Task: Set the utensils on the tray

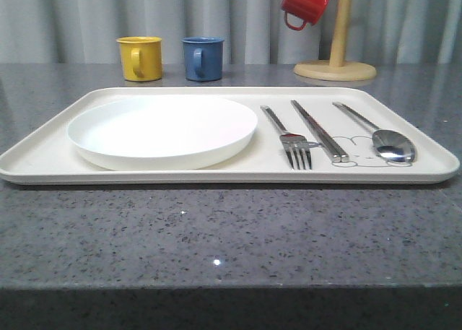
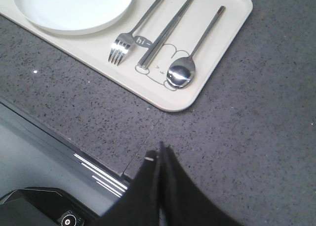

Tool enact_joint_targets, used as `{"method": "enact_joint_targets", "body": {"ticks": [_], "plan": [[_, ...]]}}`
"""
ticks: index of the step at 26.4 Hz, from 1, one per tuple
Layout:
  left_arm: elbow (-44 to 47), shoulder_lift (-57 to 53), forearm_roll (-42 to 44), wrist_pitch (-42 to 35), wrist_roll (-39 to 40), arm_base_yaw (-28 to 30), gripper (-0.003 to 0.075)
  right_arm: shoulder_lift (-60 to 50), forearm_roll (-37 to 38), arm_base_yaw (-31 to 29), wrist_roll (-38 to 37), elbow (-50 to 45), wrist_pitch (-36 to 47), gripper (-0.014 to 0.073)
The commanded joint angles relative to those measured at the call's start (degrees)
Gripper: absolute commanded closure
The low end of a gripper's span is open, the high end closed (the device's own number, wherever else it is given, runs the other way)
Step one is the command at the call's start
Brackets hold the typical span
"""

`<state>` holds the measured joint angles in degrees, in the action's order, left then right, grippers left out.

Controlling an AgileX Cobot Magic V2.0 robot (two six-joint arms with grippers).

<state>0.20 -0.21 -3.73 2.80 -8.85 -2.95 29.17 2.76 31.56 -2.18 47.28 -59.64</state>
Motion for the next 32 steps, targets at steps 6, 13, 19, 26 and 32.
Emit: {"method": "enact_joint_targets", "body": {"ticks": [6, 13, 19, 26, 32], "plan": [[0.03, -1.47, -0.63, -4.31, 0.1, -0.38, 0.0738, 0.3, 0.77, 0.1, 0.37, 1.38, 3.31, 0.0663], [0.03, -1.38, -0.63, -4.31, 0.1, -0.38, 0.0738, -8.06, 1.49, -11.9, 0.44, -10.02, 17.58, 0.0663], [0.03, -1.38, -0.63, -4.31, 0.1, -0.38, 0.0738, -22.38, 1.44, -24.7, 0.44, -31.34, 40.71, 0.0663], [0.03, -1.38, -0.63, -4.31, 0.1, -0.38, 0.0738, -30.61, -2.09, -30.11, 0.44, -48.13, 58.54, 0.0663], [0.03, -1.38, -0.63, -4.31, 0.1, -0.38, 0.0738, -30.84, -2.76, -30.6, 0.44, -48.12, 58.2, 0.0663]]}}
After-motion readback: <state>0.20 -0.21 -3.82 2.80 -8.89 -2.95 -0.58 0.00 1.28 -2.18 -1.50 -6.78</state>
